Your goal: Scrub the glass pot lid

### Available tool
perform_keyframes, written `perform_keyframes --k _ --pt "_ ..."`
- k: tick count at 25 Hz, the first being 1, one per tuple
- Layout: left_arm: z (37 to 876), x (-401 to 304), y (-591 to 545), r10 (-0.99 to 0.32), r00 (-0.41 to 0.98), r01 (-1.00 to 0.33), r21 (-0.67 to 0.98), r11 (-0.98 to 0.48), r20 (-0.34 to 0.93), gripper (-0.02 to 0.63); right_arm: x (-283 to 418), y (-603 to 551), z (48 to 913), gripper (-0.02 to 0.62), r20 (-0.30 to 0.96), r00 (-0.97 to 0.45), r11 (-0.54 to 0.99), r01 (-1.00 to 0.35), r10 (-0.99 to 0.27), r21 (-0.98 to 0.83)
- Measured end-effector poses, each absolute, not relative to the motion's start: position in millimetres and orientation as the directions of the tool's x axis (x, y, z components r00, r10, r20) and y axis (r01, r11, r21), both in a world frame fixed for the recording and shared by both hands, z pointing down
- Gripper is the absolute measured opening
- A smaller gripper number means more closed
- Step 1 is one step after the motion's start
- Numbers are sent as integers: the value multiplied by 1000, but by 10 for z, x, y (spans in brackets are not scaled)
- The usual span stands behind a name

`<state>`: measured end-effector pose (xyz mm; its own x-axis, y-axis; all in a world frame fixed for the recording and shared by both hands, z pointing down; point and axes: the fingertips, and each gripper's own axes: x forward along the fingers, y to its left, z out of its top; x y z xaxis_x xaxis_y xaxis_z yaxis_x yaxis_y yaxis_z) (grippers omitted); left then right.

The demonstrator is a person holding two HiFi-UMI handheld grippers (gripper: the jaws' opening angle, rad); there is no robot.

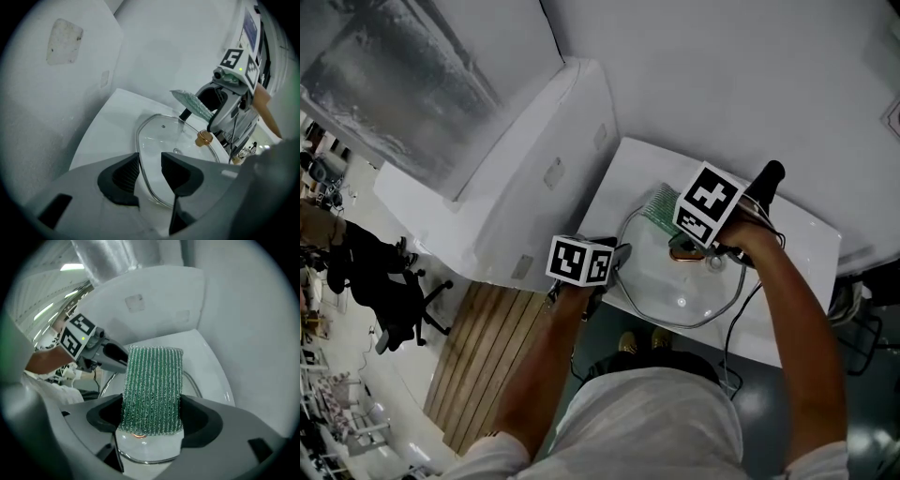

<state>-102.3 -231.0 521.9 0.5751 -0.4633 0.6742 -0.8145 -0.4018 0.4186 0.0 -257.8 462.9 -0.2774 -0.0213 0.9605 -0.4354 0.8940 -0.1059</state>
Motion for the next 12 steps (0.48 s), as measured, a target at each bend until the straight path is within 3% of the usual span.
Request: perform_keyframes --k 5,12 --pt "5223 -1021 -2314 -463 581 -810 423 -406 669 155 -114 -2285 4793 348 991 -126 953 -290 55 -90" --pt "5216 -1029 -2313 -466 583 -809 427 -404 665 153 -162 -2166 4947 348 992 -44 958 -258 116 -124"
